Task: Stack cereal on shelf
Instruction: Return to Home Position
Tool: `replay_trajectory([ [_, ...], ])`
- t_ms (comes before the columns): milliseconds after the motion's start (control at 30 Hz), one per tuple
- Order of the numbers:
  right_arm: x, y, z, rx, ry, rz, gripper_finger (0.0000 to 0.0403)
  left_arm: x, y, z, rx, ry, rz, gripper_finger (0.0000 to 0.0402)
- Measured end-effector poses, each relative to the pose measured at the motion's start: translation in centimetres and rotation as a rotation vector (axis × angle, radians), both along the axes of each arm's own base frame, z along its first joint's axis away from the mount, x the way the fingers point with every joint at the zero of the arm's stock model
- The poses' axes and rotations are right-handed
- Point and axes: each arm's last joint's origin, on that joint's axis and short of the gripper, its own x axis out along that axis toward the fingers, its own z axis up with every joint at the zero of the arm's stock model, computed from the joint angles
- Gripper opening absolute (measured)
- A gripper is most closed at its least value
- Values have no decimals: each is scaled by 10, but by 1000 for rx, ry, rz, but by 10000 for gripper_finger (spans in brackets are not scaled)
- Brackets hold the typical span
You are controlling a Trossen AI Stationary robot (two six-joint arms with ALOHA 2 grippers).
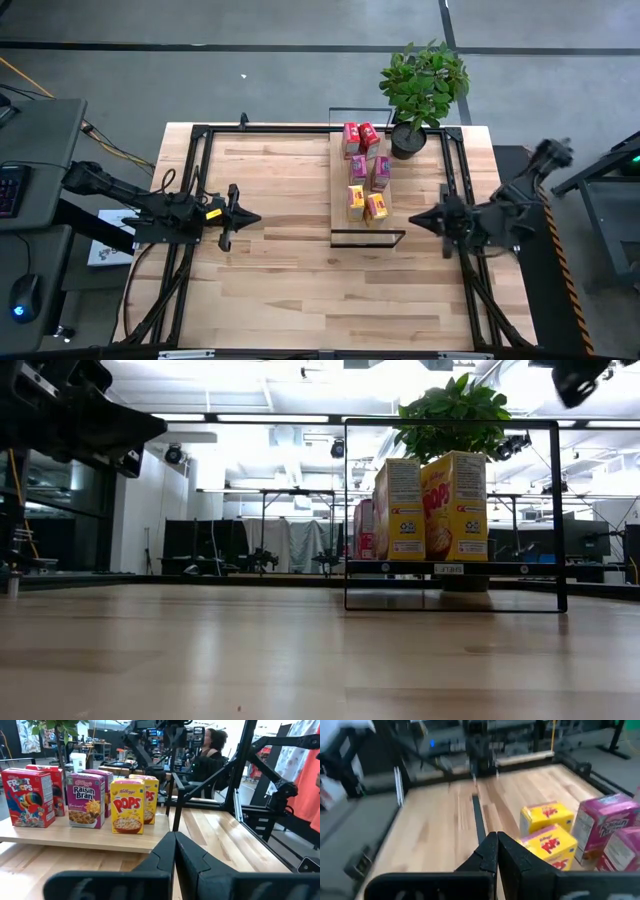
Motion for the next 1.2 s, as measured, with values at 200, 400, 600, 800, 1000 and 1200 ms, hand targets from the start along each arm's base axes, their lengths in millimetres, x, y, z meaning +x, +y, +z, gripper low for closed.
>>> replay_trajectory([
  [200,22,-23,-4,-75,84,16,0,0,0,0,0,0,0,0],
  [400,13,-42,0,-54,-10,60,0,0,0,0,0,0,1,0],
  [600,4,-50,-38,-76,-122,115,0,0,0,0,0,0,1,0],
  [800,-9,-54,-52,-50,-186,177,0,0,0,0,-1,0,1,0],
  [1000,-13,-55,-77,-31,-207,182,0,0,0,0,-1,-1,1,1],
  [1200,-10,-54,-101,-19,-224,178,0,0,0,0,-1,-1,1,1],
])
